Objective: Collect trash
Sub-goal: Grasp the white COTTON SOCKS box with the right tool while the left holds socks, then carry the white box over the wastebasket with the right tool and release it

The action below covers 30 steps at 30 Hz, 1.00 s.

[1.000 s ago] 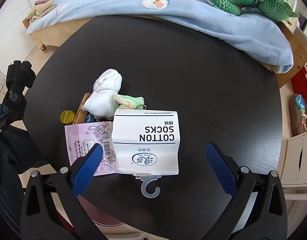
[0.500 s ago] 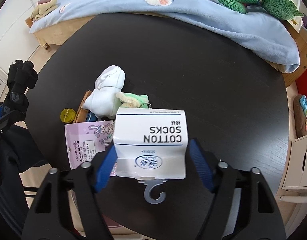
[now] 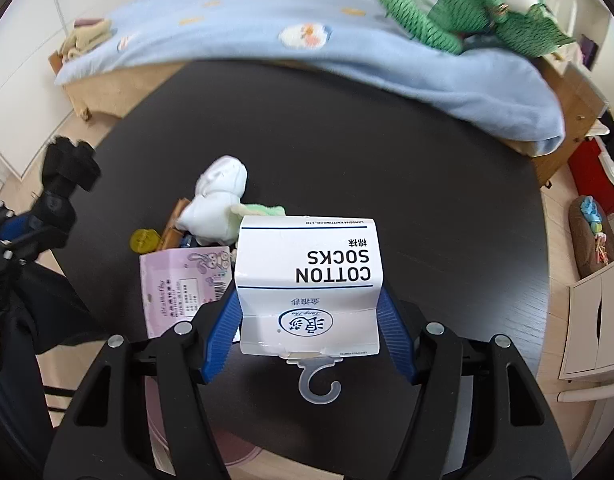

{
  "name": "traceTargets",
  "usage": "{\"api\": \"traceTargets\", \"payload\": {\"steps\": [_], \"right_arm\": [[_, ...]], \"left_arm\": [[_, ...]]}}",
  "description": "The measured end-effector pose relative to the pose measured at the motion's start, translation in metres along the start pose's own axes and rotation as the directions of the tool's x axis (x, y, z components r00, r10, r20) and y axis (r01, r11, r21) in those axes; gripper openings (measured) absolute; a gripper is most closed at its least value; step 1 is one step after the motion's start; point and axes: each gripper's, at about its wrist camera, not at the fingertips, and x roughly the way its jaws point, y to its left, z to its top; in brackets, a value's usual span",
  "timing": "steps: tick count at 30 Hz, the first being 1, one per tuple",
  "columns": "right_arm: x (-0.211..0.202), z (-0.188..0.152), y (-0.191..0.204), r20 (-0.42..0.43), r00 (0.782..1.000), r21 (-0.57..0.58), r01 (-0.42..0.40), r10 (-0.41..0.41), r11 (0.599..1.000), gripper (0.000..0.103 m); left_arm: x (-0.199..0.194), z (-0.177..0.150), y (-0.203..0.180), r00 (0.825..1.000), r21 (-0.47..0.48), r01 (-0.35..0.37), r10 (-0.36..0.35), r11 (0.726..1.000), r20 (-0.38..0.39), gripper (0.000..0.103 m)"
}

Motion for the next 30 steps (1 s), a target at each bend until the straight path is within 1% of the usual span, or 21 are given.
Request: {"api": "traceTargets", "payload": {"steps": [2, 7, 20, 25, 30], "right_arm": [[-0.01, -0.003, 0.0, 0.03, 1.0, 0.014, 0.006, -0.006, 1.0, 0.064], [-0.032, -0.012, 0.0, 0.079, 0.997, 0.043, -0.016, 0.012, 0.999, 0.064], [-0.085, -0.05, 0.029, 0.169, 0.985, 0.032, -0.034, 0.028, 0.999, 0.064], [-0.099, -0.064, 0.04, 0.179, 0.983, 0.042, -0.059, 0.051, 0.997, 0.064], [-0.102, -0.082, 0.056, 0.155, 0.984, 0.026, -0.089, 0.084, 0.996, 0.064]], "left_arm": [[0.0, -0.001, -0.002, 1.0, 0.008, -0.002, 0.002, 1.0, 0.001, 0.02], [-0.004, 0.0, -0.005, 1.0, 0.022, 0.002, -0.002, 1.0, 0.006, 0.02], [-0.027, -0.004, -0.027, 0.999, 0.066, 0.053, -0.053, 0.996, -0.002, 0.02], [-0.04, -0.01, -0.033, 0.998, 0.079, 0.064, -0.063, 0.995, -0.016, 0.02], [-0.051, -0.019, -0.037, 0.997, 0.078, 0.076, -0.074, 0.994, -0.032, 0.02]]}}
